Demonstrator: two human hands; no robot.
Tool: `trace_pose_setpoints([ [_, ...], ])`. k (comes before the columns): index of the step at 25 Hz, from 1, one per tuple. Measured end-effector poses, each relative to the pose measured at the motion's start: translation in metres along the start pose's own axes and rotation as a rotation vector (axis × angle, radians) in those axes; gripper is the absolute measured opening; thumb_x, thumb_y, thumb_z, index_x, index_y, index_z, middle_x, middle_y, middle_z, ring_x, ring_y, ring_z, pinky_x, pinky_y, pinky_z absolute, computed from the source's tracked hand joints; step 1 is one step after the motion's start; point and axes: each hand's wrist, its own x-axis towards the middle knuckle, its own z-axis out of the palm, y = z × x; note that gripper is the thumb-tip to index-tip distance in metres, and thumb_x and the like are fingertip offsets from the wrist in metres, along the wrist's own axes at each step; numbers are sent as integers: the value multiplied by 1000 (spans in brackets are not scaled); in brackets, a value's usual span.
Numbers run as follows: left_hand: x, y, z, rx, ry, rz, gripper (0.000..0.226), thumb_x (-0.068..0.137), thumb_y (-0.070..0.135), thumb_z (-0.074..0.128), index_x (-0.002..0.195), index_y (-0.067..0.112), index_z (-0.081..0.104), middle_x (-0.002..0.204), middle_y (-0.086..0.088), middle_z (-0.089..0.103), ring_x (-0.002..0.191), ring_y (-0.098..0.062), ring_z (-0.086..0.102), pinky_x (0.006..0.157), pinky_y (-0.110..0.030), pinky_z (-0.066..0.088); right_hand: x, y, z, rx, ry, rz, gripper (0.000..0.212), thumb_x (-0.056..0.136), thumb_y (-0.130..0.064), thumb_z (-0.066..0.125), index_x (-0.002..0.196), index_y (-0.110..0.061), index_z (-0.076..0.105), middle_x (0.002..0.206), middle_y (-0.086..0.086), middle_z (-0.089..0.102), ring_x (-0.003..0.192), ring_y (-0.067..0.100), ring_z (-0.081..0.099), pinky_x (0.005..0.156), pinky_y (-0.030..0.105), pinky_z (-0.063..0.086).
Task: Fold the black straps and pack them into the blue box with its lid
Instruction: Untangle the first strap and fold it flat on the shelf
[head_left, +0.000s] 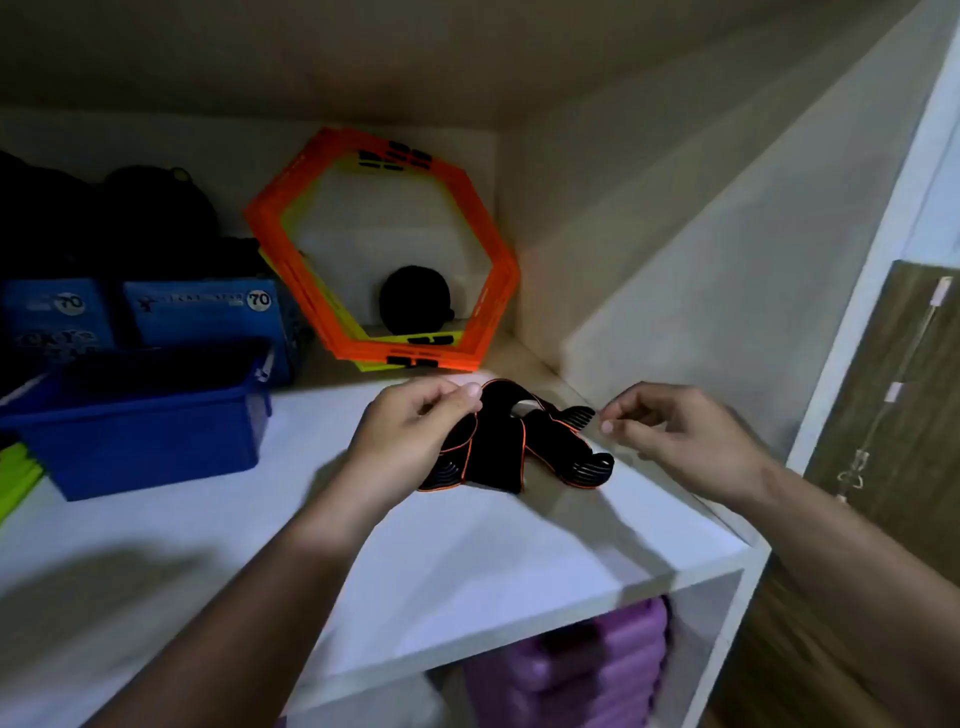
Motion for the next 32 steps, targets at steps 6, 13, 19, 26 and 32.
trace_pose_setpoints([
  [6, 24, -47, 34, 81, 22, -45, 12, 89, 30, 69, 81, 23, 75, 85, 7, 71, 81, -9, 67, 79, -33, 51, 34, 60, 8, -307, -85, 37, 6, 84, -31, 77, 89, -32, 73, 79, -16, 71, 74, -9, 62, 63, 2, 40],
  [13, 40, -114, 26, 857, -18, -7, 33, 72, 40, 54, 100, 32, 71, 103, 11, 65, 103, -21, 53, 84, -39, 48, 46, 112, 36, -633, -170, -103, 32, 77, -41, 72, 108, -36, 72, 104, -14, 73, 94, 13, 68, 73, 20, 41],
  [19, 55, -127, 9, 985, -187, -77, 30, 76, 52, 46, 97, 44, 66, 94, 10, 63, 101, -26, 55, 86, -42, 49, 53, 107, 48, -641, -164, -80, 15, 75, -32, 66, 83, -21, 74, 83, -2, 72, 81, 23, 69, 68, 29, 44],
  [26, 91, -82, -18, 403, -93, -47, 25, 78, 46, 69, 66, 25, 68, 75, 4, 63, 65, -14, 63, 55, -33, 52, 79, 51, 25, -167, -3, -21, 18, 84, -12, 77, 69, -5, 68, 88, 6, 69, 66, 13, 58, 61, 13, 39],
  [32, 121, -56, -25, -38, -35, -157, 37, 87, 37, 69, 71, 4, 62, 61, -2, 55, 59, -17, 52, 63, -30, 40, 104, 4, 11, 441, -55, 145, 18, 88, -12, 71, 78, 1, 63, 58, 7, 58, 40, 8, 50, 41, 21, 34],
])
